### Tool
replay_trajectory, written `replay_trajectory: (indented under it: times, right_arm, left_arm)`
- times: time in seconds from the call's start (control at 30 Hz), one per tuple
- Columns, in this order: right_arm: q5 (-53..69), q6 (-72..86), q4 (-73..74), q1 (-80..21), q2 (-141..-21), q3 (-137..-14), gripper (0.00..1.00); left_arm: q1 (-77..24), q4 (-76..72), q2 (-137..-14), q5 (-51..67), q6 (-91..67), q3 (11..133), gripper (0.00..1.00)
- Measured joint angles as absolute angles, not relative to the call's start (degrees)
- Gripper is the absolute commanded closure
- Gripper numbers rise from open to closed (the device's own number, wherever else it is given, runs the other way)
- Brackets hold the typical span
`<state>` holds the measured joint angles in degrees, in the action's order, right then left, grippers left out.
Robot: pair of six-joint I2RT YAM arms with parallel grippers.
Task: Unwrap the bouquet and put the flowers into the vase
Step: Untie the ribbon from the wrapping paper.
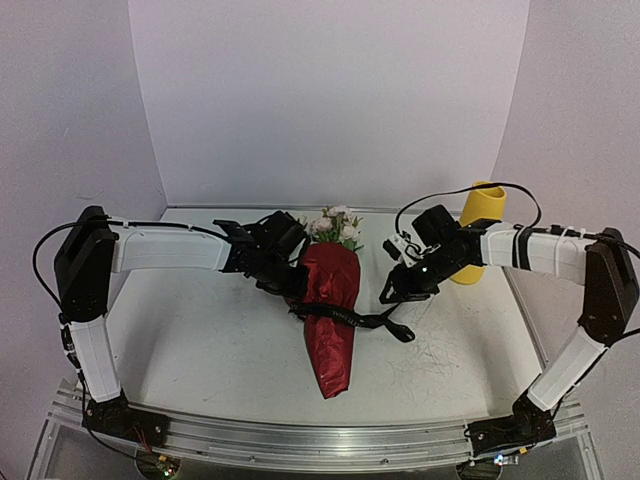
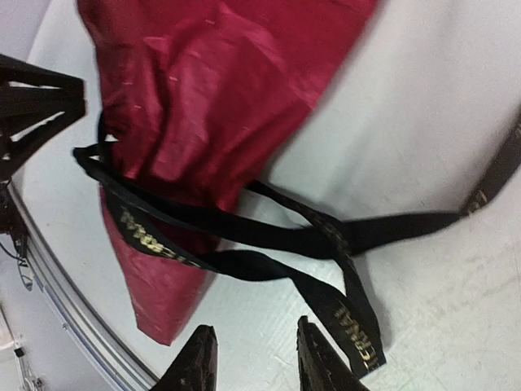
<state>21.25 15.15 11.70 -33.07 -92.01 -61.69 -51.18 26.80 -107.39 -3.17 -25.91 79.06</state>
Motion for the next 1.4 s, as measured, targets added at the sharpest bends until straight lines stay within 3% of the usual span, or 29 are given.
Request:
replay_trajectory:
  times: [0.33,0.9,1.1,1.23,1.4]
  right_arm:
    - [26.2,13.3,10.5,-40.9,-102.4,-72.2,0.65]
    - [28.2,12.4,10.2,-41.1,-110.4,-75.1,0.7]
    - [29.2,12.4,10.2,-41.1,-110.4,-75.1,0.69]
    - [29.3,12.6,9.9,-41.1,-110.2,-74.4,0.59]
    - [29.3,12.7,9.6,-41.1,-108.7,-71.9,0.61]
  left_arm:
    - [-51.2,27.0,-107.4,-2.1,-25.3,79.5,0.78]
    - [-51.2,27.0,-107.3,-2.2,-24.3,79.5,0.78]
    - [-51.2,27.1,-107.3,-2.1,-23.8,79.9,0.78]
    - [-51.2,27.1,-107.3,-0.9,-23.7,81.5,0.77]
    - [-51.1,26.8,-108.5,5.5,-22.6,84.3,0.73]
